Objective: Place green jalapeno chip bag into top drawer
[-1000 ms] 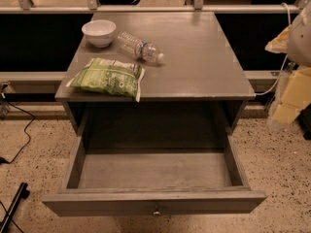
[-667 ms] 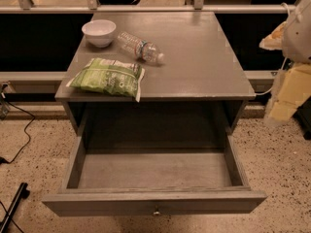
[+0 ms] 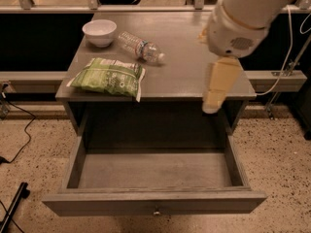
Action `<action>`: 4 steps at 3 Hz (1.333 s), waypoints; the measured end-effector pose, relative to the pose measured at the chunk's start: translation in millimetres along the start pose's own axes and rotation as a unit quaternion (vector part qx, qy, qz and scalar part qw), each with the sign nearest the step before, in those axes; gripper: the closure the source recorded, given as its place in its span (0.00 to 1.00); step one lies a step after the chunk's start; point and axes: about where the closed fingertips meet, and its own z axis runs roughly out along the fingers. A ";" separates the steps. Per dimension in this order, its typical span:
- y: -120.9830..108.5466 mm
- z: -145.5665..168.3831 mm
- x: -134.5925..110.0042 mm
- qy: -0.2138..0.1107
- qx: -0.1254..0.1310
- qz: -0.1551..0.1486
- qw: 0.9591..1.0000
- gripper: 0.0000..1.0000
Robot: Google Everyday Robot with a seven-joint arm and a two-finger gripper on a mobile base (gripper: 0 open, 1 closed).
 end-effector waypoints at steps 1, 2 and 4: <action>-12.5 42.1 -72.3 -0.023 -0.013 -0.059 0.998 0.00; -27.5 73.9 -126.1 -0.031 -0.022 -0.098 0.994 0.00; -73.2 117.9 -185.8 -0.042 -0.040 -0.102 0.993 0.00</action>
Offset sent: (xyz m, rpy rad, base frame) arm 0.0712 0.2082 -0.0509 -0.0056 -0.0010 0.3069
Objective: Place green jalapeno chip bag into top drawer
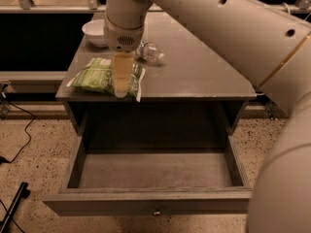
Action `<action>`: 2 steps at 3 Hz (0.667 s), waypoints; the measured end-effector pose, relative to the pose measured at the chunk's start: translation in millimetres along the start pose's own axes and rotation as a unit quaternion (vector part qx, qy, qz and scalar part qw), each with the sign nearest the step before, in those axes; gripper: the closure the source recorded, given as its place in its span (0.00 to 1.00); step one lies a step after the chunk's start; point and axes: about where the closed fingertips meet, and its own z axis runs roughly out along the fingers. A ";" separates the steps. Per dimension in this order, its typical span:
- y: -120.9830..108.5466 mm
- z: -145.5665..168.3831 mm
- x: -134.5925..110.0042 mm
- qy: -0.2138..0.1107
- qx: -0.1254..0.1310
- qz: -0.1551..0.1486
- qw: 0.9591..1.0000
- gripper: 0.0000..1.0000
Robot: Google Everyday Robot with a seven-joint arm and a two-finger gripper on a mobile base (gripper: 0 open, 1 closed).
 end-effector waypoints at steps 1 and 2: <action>-33.9 22.6 -10.1 -0.030 -0.015 0.020 0.999 0.00; -45.7 35.8 -10.9 -0.043 -0.027 0.036 0.998 0.00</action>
Offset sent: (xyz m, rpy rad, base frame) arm 0.0599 0.0322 -0.0256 0.1059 0.1281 -0.0559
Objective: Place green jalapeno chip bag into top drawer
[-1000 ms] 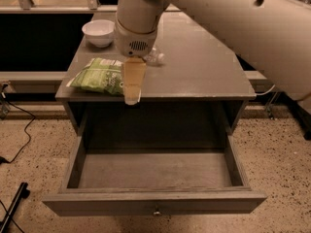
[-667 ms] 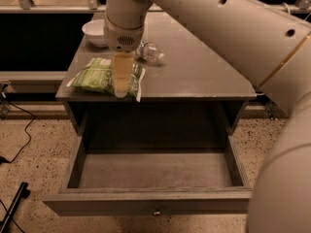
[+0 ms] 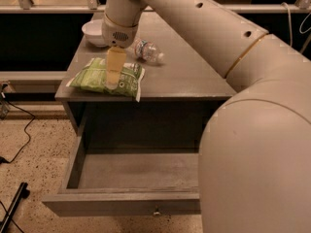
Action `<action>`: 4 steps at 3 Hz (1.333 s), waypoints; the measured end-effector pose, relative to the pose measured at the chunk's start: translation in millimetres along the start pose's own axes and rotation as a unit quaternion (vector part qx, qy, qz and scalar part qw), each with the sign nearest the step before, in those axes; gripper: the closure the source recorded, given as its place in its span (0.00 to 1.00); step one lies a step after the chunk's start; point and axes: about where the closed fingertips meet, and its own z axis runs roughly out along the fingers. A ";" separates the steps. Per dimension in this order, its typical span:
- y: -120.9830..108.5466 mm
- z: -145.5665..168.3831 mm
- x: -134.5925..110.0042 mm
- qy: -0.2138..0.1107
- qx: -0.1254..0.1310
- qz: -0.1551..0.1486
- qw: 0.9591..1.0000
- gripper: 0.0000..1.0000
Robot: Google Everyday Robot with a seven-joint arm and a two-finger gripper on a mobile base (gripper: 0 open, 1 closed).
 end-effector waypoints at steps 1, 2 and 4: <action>0.0 0.0 0.0 0.000 0.000 0.000 1.000 0.00; -1.8 6.4 2.1 0.010 -0.012 0.008 1.000 0.00; -9.7 36.7 14.9 0.031 -0.038 0.031 0.998 0.00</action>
Offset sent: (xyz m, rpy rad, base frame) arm 0.0054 -0.0032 -0.0102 -0.0578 0.0614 -0.0271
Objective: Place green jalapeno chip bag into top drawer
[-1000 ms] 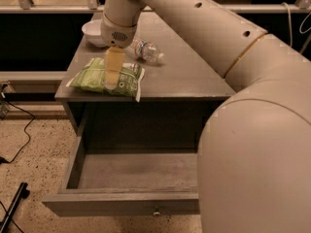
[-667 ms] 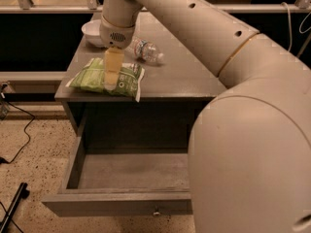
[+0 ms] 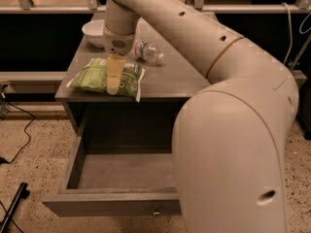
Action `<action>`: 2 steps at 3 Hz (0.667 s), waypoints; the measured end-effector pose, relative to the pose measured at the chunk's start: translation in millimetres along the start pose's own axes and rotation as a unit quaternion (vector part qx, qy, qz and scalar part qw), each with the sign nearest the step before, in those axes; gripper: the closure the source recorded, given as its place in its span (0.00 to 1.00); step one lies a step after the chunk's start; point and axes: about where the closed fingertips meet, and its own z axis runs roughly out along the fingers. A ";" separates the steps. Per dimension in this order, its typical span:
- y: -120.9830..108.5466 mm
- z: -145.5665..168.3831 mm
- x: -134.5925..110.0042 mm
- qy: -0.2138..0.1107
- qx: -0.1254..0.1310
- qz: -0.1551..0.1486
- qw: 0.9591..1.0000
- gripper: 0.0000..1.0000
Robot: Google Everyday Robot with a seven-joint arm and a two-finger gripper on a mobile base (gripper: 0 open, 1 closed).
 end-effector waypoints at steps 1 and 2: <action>-2.9 8.6 2.6 -0.007 0.000 0.000 1.000 0.09; 2.9 7.3 4.0 -0.060 0.018 -0.006 0.998 0.32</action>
Offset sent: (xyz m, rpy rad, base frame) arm -0.0057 -0.0145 0.0008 0.2996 -0.0866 -0.0010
